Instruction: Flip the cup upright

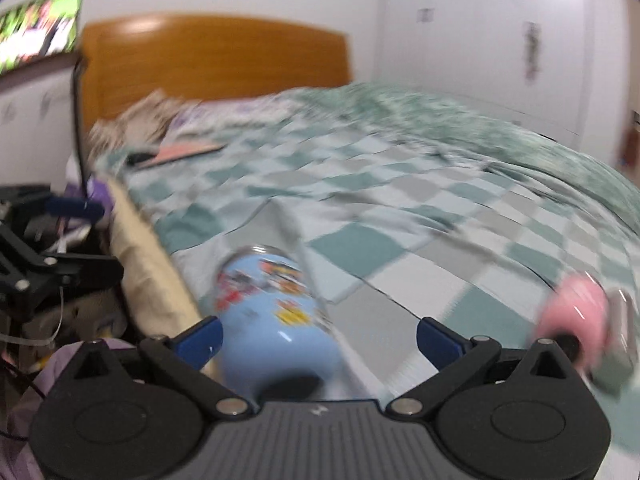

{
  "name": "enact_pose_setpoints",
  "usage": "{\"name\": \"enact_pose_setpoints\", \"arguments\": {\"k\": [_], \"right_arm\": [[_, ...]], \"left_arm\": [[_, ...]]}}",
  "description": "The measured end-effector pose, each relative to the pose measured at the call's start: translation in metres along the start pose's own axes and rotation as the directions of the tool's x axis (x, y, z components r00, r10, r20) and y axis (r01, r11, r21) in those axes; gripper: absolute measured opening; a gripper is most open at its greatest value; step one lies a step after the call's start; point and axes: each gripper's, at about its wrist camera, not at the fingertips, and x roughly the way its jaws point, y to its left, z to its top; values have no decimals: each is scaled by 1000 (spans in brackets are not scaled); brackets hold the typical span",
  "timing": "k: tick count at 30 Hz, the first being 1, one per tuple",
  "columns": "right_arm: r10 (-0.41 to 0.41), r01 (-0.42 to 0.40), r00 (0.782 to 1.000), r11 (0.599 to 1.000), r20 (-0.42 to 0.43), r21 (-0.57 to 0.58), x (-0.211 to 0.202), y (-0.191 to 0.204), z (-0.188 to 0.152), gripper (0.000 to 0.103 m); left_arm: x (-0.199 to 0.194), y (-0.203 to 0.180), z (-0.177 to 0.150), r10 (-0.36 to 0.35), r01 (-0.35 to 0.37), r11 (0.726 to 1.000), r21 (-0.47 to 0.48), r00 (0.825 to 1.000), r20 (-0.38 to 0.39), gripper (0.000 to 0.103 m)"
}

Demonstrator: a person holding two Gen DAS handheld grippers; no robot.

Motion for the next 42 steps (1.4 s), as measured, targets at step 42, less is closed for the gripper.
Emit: {"name": "enact_pose_setpoints", "arguments": {"k": [42], "right_arm": [[-206,145,954,953,218,267,4,-103,-74,103]], "left_arm": [[146,-93,34,-85,306,829,467,896,-435,101]]}}
